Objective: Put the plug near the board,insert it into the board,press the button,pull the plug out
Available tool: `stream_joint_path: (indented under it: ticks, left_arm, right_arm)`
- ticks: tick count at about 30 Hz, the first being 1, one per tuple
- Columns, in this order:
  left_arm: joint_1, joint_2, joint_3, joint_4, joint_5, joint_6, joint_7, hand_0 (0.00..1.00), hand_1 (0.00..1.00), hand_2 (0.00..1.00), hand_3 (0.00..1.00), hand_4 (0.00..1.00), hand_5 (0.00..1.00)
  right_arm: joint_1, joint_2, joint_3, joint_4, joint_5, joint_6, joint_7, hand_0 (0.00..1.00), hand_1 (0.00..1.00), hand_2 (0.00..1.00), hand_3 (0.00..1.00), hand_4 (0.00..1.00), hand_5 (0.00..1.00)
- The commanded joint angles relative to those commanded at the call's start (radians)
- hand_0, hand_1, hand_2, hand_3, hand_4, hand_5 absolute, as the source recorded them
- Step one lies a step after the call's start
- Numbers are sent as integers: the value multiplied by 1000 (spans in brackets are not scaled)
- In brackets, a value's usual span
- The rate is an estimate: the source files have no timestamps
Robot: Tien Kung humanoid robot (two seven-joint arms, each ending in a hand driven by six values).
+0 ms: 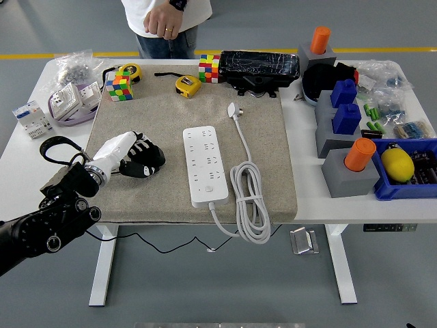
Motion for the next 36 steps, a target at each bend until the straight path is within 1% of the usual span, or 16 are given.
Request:
stream_joint_path:
  ticks: [1, 4, 6, 7, 10, 12, 13, 15, 16, 18, 19, 24, 25, 30, 31, 36]
  left_arm:
    - [1, 0, -4, -2, 1, 2, -2, 779, 853, 881, 980, 998, 508]
    - [5, 2, -23, -14, -2, 19, -17, 779, 853, 881, 980, 998, 508]
    - [14, 3, -44, -27, -13, 42, -38, 779, 853, 881, 980, 998, 508]
    - [18, 3, -54, -31, -21, 60, -54, 704, 774, 793, 872, 998, 543]
    - [35, 1, -97, -47, -55, 111, -111, 704, 774, 793, 872, 998, 543]
    - [49, -1, -138, -63, -117, 137, -156, 704, 774, 793, 872, 998, 543]
    - [60, -3, -169, -74, -162, 153, -185, 563, 645, 663, 698, 952, 354]
    - [78, -4, -223, -87, -246, 166, -222, 563, 645, 663, 698, 952, 354]
    - [83, -4, -237, -89, -267, 170, -227, 563, 645, 663, 698, 952, 354]
    - [101, -3, -284, -95, -279, 182, -238, 563, 645, 663, 698, 952, 354]
    - [108, -2, -307, -99, -282, 183, -239, 554, 631, 606, 642, 901, 326]
    - [137, 1, -372, -116, -299, 177, -244, 554, 631, 606, 642, 901, 326]
    - [143, -2, -389, -118, -297, 175, -241, 557, 627, 592, 626, 870, 303]
    - [172, -11, -441, -138, -283, 174, -235, 557, 627, 592, 626, 870, 303]
    - [176, -11, -448, -142, -281, 174, -234, 568, 612, 590, 622, 860, 301]
    - [197, -6, -489, -154, -273, 162, -224, 568, 612, 590, 622, 860, 301]
  right_arm:
    - [0, 0, 0, 0, 0, 0, 0, 606, 663, 632, 565, 983, 587]
    - [0, 1, 1, -1, 0, 0, 0, 606, 663, 632, 565, 983, 587]
    - [0, 1, 3, -1, 0, 0, 0, 606, 663, 632, 565, 983, 587]
    - [0, 1, 3, -1, 0, 0, 0, 606, 663, 632, 565, 983, 587]
    - [1, 2, 3, -1, -1, 0, 0, 606, 663, 632, 565, 983, 587]
    - [1, 2, 3, -1, -1, 0, 0, 606, 663, 632, 565, 983, 587]
    - [1, 2, 3, -1, -1, 0, 0, 606, 663, 632, 565, 983, 586]
    - [2, 3, 2, -2, -1, 0, 0, 606, 663, 632, 565, 983, 586]
    - [2, 2, 2, -2, -1, 0, 1, 606, 663, 632, 565, 983, 586]
    - [2, 1, 3, -3, -1, -1, 1, 606, 663, 632, 565, 983, 586]
    - [3, 0, 3, -3, -1, -1, 1, 606, 662, 632, 565, 983, 586]
    - [4, 0, 4, -7, 0, -2, 2, 606, 662, 632, 565, 983, 586]
    - [5, 0, 3, -9, 0, -2, 2, 606, 663, 632, 565, 982, 586]
    - [10, 1, -5, -17, 1, -2, 2, 606, 663, 632, 565, 982, 586]
    - [11, 0, -5, -17, 0, -2, 2, 606, 662, 632, 565, 981, 585]
    - [21, -8, -9, -17, -1, -4, 4, 606, 662, 632, 565, 981, 585]
